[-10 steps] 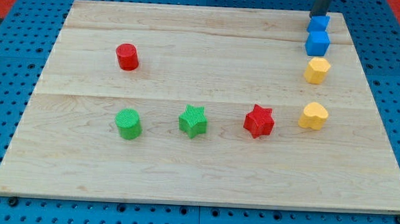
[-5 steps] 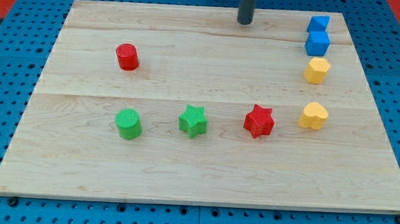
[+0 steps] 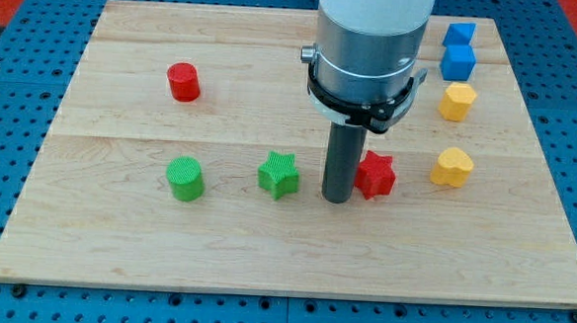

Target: Move the red star to the bottom left of the yellow heart

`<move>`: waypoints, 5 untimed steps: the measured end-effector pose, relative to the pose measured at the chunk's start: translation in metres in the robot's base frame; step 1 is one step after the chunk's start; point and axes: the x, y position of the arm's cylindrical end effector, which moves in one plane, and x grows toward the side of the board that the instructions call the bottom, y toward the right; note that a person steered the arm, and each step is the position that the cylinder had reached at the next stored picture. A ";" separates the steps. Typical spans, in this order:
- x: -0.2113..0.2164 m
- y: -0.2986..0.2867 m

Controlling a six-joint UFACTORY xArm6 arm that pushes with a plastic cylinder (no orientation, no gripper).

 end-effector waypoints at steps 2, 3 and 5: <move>-0.018 0.002; -0.039 0.003; -0.044 0.043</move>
